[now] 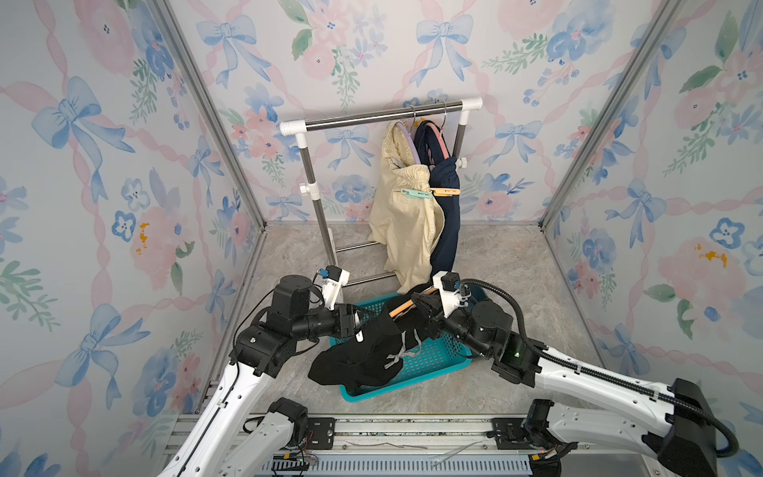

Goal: Remove the clothespins securing shorts to the hanger
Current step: Remove the clothespin from the hanger.

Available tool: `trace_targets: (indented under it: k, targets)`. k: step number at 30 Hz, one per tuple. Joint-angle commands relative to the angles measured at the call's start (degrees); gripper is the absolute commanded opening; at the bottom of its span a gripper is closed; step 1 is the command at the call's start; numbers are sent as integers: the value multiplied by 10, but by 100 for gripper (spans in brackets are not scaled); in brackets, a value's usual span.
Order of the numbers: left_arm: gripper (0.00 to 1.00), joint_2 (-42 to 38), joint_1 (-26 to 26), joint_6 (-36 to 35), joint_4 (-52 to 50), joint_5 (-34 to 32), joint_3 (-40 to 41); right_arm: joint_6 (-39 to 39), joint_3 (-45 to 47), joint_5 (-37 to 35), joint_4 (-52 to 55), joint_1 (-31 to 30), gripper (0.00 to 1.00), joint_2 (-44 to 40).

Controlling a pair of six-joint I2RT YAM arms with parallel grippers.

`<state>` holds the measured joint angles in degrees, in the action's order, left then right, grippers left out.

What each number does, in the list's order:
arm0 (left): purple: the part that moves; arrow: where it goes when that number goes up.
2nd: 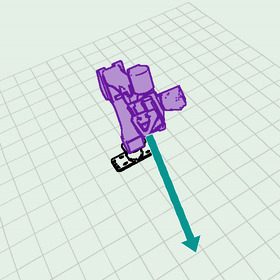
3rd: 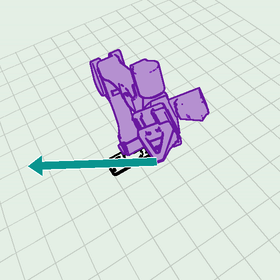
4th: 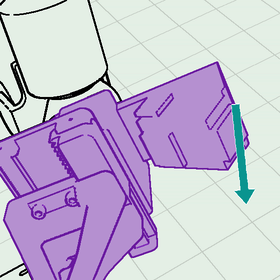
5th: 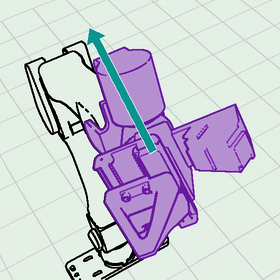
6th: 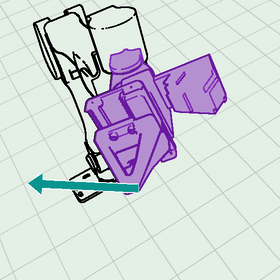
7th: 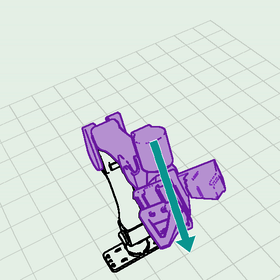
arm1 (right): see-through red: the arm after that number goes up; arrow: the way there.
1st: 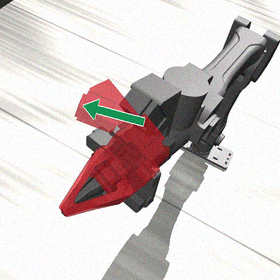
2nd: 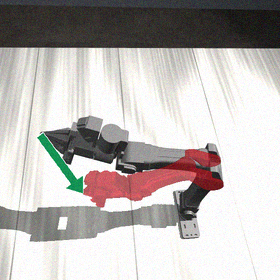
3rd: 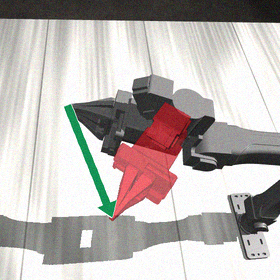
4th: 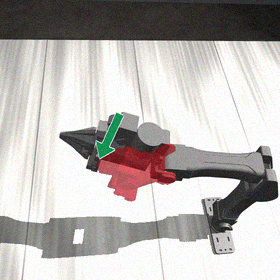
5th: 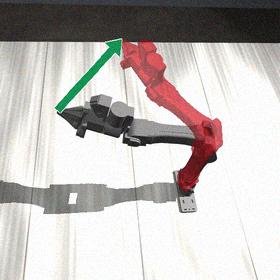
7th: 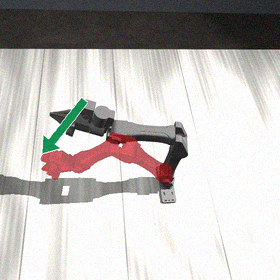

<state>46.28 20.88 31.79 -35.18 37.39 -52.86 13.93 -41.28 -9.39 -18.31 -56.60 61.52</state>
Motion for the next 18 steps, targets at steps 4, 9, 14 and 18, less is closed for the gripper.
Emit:
trace_targets:
  k: [4, 9, 14, 18]
  targets:
    - [52, -8, -10, 6, 8, 29, 21, 20, -9, -2, -21, 9, 0, 0]
    - [49, -7, -14, 9, 8, 40, 29, 19, -7, -3, -21, 9, 0, -2]
    - [39, -10, -16, 11, 8, 32, 25, 20, -6, -3, -22, 10, 0, -3]
    - [29, -8, -18, 13, 8, 34, 25, 19, -5, -4, -21, 9, 0, -3]
